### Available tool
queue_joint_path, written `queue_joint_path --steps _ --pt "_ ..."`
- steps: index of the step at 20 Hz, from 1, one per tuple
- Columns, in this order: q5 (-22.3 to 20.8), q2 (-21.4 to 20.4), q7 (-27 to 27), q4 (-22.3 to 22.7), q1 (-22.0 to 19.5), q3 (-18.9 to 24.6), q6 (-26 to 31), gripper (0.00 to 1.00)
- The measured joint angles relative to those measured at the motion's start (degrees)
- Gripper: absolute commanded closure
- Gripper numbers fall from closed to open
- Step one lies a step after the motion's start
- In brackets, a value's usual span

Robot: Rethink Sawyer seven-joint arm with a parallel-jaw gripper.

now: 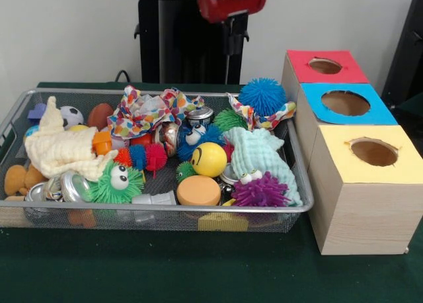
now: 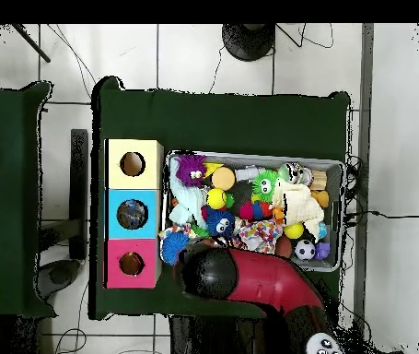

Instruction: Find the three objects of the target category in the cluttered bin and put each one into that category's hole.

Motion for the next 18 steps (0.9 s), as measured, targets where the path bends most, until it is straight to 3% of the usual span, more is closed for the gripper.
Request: queue_joint_path --steps 5,15,16,18 --pt "-3.16 1.98 0.0 -2.39 -4.32 2.84 0.0 1.0" --pt "-5.92 9.5 0.0 -12.29 -1.51 4.59 0.01 1.0" --pt "-5.95 11.27 0.0 -15.03 -0.9 5.08 0.0 0.0" --pt "-5.94 11.62 0.0 -15.62 -0.85 5.23 0.01 0.0"
